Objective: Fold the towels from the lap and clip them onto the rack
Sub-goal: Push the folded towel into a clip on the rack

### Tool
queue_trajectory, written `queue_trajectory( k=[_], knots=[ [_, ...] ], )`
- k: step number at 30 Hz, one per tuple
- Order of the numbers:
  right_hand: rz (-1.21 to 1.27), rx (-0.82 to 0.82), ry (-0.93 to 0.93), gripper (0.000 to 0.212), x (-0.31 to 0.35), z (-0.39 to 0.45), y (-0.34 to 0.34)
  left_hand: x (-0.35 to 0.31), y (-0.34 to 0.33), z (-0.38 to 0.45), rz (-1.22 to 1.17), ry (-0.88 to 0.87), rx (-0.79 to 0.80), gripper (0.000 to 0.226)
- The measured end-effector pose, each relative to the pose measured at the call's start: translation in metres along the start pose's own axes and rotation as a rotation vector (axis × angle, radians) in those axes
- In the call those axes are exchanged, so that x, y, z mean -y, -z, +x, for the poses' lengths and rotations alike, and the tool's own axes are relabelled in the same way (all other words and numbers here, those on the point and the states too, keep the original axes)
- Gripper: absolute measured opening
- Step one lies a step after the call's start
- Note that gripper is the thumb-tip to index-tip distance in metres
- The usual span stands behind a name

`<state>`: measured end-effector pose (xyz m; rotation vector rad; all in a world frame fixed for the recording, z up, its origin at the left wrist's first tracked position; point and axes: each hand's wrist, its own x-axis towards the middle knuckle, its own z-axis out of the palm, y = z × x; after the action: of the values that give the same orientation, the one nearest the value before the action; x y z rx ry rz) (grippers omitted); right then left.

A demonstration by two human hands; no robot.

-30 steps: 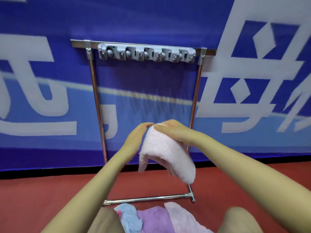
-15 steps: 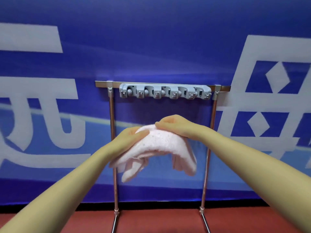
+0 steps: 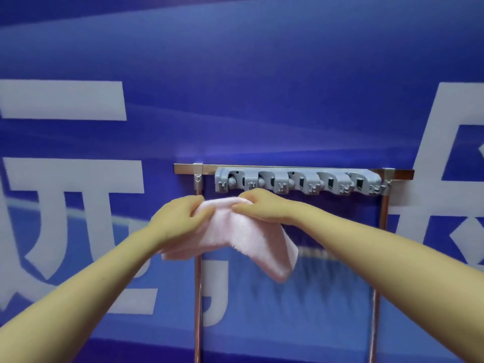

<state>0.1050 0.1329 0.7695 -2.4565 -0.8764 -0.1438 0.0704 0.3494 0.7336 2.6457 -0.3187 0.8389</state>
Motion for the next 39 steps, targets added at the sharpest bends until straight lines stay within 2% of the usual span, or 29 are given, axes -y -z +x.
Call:
queue_trajectory(
  k=[3,7,12,15,18,20,22,24,28,29,31,35,39],
  knots=[
    [0.024,-0.125,0.019,0.026,0.008,0.036,0.004,0.012,0.002,0.026,-0.01,0.017,-0.104,0.037],
    [0.035,-0.278,0.041,0.022,0.015,0.073,0.017,0.031,0.007,0.063,-0.045,0.049,-0.165,0.038],
    [-0.077,-0.286,-0.016,0.027,0.0,0.103,0.019,0.04,-0.007,0.095,-0.034,0.116,-0.149,0.032],
    [-0.066,-0.291,-0.028,0.02,-0.014,0.111,0.013,0.045,-0.029,0.1,-0.086,0.214,-0.094,0.034],
    [-0.104,-0.344,0.05,0.013,-0.02,0.112,0.006,0.04,-0.047,0.094,-0.414,0.264,-0.066,0.03],
    [-0.127,-0.387,0.102,0.009,-0.022,0.109,0.002,0.033,-0.056,0.087,-0.677,0.27,-0.15,0.028],
    [-0.171,-0.381,0.108,0.013,-0.023,0.101,-0.001,0.024,-0.06,0.079,-0.798,0.26,-0.267,0.017],
    [-0.214,-0.368,0.099,0.021,-0.023,0.092,-0.004,0.013,-0.062,0.072,-0.886,0.262,-0.298,0.015],
    [-0.211,-0.338,0.01,0.035,-0.022,0.078,-0.013,-0.005,-0.061,0.062,-1.112,0.351,-0.151,0.019],
    [-0.207,-0.331,-0.009,0.037,-0.02,0.074,-0.014,-0.008,-0.061,0.06,-1.105,0.363,-0.134,0.019],
    [-0.249,-0.304,-0.03,0.041,-0.012,0.066,-0.015,-0.011,-0.06,0.056,-0.939,0.319,-0.144,0.024],
    [-0.353,-0.287,-0.027,0.024,0.005,0.055,-0.02,-0.012,-0.051,0.051,-0.691,0.236,-0.138,0.029],
    [-0.328,-0.337,-0.021,0.023,0.007,0.049,-0.023,-0.019,-0.035,0.044,-0.599,0.242,-0.19,0.035]
  ],
)
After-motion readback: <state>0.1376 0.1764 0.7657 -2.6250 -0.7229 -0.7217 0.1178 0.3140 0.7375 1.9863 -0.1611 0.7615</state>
